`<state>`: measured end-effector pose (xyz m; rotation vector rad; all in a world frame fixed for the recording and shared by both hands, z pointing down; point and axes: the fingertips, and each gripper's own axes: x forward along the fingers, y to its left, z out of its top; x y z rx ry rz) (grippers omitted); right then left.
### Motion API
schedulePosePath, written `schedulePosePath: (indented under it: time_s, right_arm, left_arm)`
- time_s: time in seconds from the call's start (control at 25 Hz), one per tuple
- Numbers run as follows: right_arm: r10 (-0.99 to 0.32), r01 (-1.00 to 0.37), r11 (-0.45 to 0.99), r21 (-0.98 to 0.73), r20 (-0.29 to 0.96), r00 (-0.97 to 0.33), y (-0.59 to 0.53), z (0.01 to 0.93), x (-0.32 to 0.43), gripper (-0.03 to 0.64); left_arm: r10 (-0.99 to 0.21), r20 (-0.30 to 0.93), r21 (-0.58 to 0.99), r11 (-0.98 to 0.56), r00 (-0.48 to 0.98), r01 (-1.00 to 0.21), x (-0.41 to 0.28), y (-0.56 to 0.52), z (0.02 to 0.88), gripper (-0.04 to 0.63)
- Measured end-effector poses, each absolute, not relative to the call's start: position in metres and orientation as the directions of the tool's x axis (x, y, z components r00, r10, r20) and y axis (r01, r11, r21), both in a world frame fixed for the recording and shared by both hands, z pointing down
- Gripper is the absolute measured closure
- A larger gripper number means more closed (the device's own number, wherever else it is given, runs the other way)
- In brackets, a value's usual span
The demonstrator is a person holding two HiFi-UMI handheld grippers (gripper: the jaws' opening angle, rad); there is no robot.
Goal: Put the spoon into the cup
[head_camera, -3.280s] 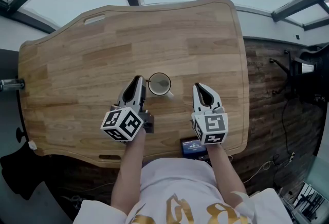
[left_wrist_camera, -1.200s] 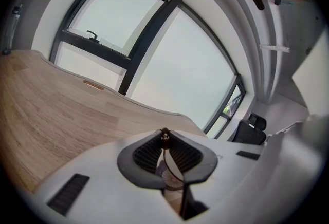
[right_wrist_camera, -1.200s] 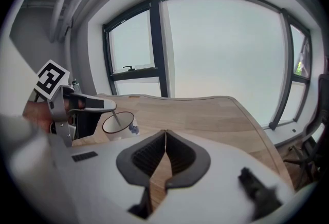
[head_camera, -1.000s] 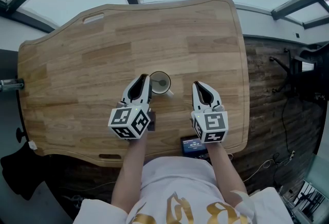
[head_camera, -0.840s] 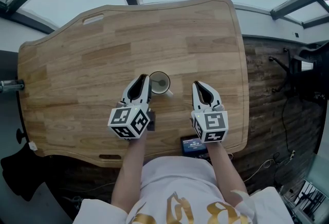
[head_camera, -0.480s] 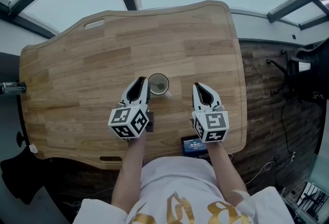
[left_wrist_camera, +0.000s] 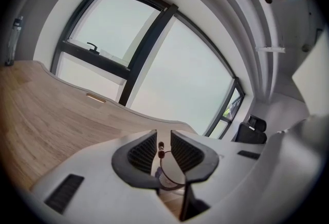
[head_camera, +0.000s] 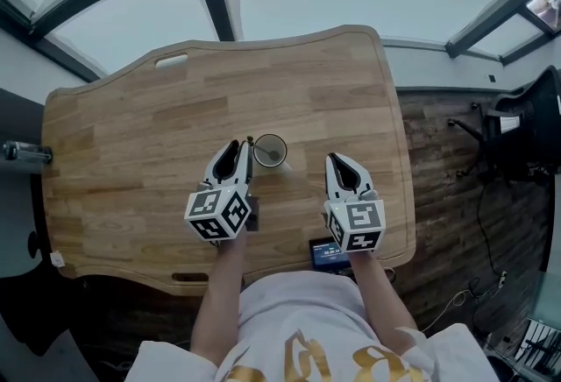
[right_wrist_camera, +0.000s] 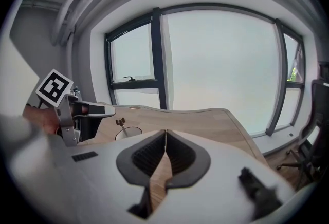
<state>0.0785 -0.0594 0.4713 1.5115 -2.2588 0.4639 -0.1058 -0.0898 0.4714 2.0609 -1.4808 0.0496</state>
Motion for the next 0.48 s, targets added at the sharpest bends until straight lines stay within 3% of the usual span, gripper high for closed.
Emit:
schedulePosePath:
  time_s: [0.48]
  right_arm:
    - [-0.837,-0.921,0.388,-0.026,0.408,-0.364,-0.039,0.429,0.067,0.586]
  left_arm:
    - [-0.890,0.268,0.321,-0.278,0.368,-0.905,-0.112,-0.064,0.416,0.574]
